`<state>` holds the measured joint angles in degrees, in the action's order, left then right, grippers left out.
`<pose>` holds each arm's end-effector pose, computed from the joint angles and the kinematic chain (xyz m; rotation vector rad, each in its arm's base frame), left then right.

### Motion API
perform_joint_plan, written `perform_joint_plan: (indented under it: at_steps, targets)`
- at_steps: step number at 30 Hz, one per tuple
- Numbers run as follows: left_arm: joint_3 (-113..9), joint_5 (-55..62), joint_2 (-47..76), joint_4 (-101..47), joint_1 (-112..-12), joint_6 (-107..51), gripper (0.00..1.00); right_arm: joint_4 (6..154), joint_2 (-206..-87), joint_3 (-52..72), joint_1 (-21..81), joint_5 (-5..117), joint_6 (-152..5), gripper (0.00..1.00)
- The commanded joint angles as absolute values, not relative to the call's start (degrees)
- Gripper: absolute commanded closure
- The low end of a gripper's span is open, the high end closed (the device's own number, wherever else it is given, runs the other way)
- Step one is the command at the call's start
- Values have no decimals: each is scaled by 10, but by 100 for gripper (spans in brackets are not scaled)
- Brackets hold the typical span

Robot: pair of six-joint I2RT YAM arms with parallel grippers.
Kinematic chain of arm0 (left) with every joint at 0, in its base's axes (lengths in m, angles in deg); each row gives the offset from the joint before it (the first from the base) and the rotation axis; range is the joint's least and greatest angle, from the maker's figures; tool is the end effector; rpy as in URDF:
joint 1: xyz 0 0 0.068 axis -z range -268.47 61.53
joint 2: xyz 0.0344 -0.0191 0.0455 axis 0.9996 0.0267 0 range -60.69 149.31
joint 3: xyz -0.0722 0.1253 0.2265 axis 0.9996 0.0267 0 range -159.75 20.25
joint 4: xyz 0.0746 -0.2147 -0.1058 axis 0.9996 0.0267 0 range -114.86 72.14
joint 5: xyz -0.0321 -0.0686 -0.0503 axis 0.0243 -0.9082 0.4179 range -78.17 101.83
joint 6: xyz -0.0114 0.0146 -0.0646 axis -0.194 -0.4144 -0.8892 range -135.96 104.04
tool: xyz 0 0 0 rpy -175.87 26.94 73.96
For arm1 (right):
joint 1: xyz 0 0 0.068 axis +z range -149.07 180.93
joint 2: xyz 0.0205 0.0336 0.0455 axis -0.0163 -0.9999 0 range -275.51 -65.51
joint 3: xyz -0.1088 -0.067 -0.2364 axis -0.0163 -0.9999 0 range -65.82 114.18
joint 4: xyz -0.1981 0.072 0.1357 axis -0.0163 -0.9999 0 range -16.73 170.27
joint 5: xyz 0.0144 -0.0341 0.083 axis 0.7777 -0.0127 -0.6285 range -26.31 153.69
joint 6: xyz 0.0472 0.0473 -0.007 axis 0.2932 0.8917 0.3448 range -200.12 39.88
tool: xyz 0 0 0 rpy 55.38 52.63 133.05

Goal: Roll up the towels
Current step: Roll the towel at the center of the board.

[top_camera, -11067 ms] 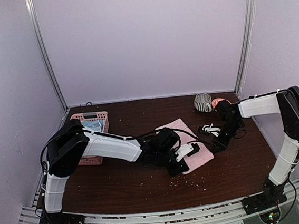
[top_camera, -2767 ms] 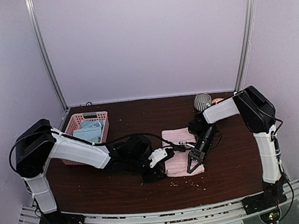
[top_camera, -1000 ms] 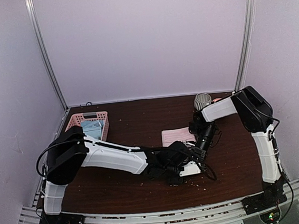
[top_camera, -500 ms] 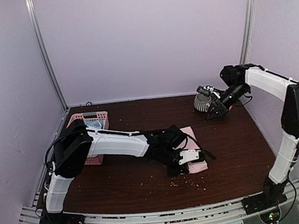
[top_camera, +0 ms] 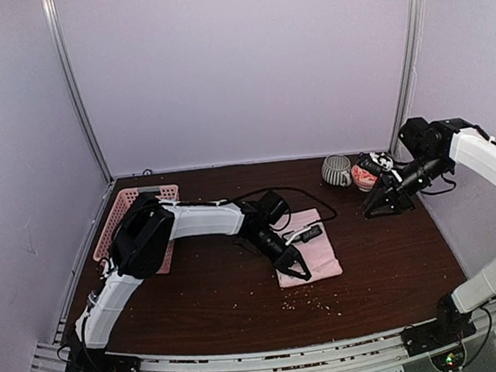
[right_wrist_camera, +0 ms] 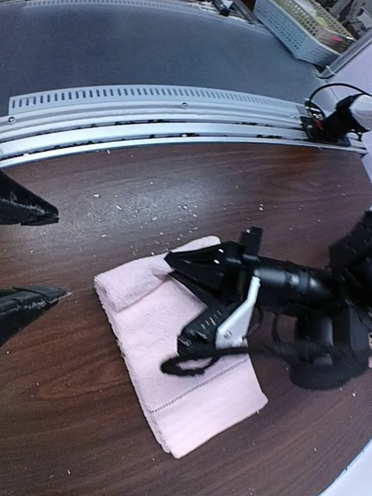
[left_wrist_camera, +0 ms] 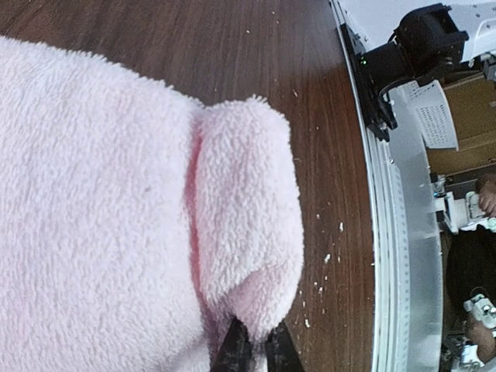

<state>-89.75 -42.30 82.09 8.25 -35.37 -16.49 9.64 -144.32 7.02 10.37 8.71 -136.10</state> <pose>0.2646 -0.4249 0.0985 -1.4473 -2.2708 1.4788 0.2219 0.0815 0.3019 -1.4008 1.9133 1.0215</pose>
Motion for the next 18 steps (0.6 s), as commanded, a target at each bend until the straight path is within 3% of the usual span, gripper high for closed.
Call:
perform_joint_plan:
  at_steps: [1,6,18]
  targets:
    - [-891,-468,850,89,-367,-234,98,163,-1400,-16,168,183,-1363,73]
    - [-892,-468,859,88,-369,-244,99,362,-1377,-117,294,378,-1264,71]
    - [-893,-458,862,89,-372,-260,99,498,-1539,-103,455,477,-1218,64]
